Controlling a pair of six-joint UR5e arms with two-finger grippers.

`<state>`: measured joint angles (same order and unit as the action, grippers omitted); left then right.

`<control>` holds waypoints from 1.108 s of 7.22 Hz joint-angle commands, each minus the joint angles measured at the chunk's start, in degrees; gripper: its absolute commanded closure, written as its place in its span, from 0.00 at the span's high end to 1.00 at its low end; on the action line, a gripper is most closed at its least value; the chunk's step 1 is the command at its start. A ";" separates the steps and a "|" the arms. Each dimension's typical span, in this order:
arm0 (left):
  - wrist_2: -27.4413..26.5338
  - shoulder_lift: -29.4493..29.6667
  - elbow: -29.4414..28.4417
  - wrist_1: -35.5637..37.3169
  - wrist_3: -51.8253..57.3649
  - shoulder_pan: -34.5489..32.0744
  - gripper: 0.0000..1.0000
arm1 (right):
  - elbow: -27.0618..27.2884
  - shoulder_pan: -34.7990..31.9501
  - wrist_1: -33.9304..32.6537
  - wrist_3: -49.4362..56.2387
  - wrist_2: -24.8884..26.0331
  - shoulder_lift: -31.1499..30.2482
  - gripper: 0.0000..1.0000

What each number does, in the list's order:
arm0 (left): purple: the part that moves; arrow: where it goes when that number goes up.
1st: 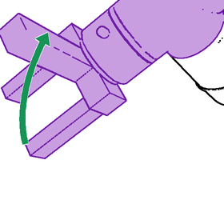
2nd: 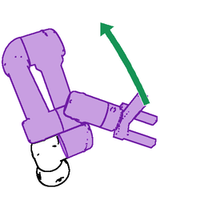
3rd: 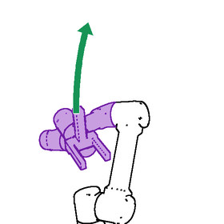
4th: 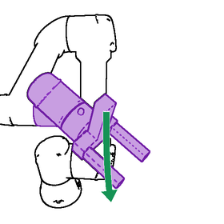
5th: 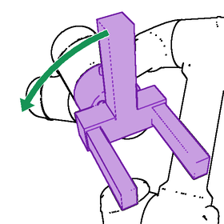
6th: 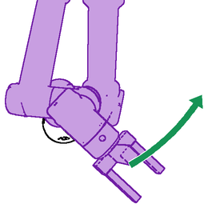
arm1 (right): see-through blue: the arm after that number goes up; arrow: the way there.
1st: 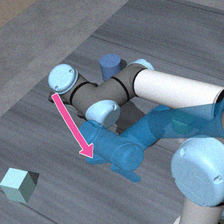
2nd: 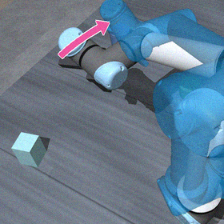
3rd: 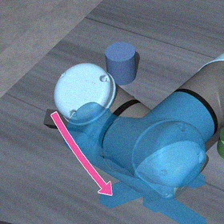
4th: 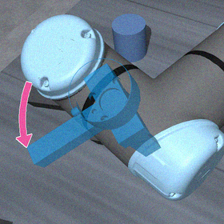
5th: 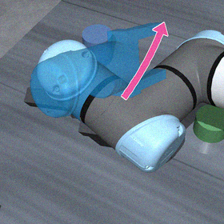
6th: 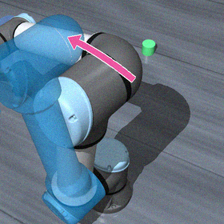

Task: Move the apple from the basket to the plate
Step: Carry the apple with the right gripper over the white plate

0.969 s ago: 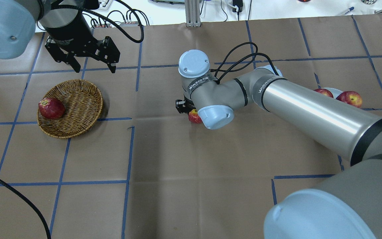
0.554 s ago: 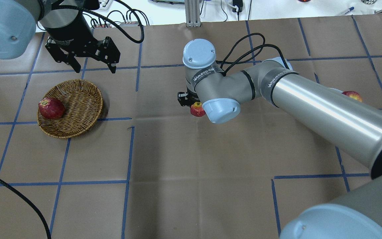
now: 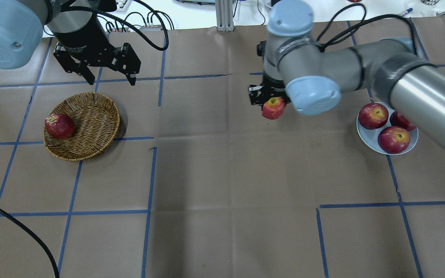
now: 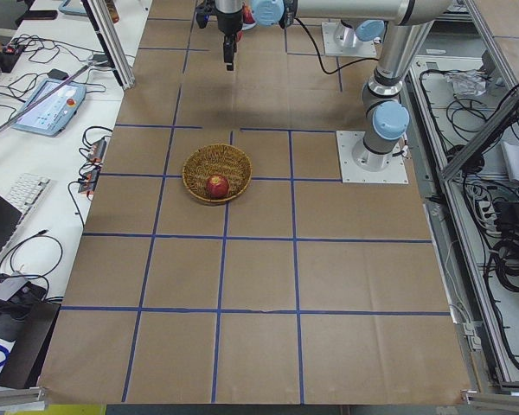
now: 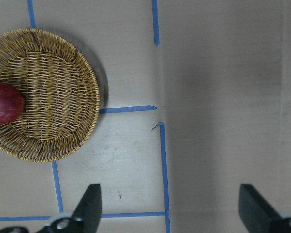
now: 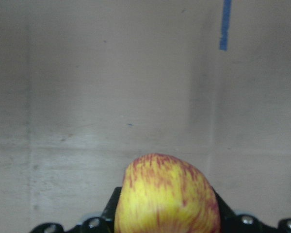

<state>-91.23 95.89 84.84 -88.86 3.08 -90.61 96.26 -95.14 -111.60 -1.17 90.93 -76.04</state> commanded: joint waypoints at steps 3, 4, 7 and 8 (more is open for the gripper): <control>0.00 0.00 -0.03 0.00 0.00 -0.10 0.99 | 3.91 23.98 3.59 37.55 1.09 -4.21 0.60; 0.00 0.00 -0.03 0.00 0.00 -0.19 0.99 | 5.15 29.34 3.58 44.17 0.66 -4.21 0.60; 0.00 0.00 -0.03 0.00 0.00 -0.19 0.99 | 12.09 32.12 -10.68 47.93 0.48 -3.51 0.60; 0.00 0.00 -0.03 0.00 0.00 -0.19 0.99 | 12.02 32.12 -11.71 47.93 0.30 -1.68 0.60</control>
<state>-91.23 95.89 84.82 -88.86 3.08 -90.79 107.28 -63.24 -119.63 46.43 91.35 -79.23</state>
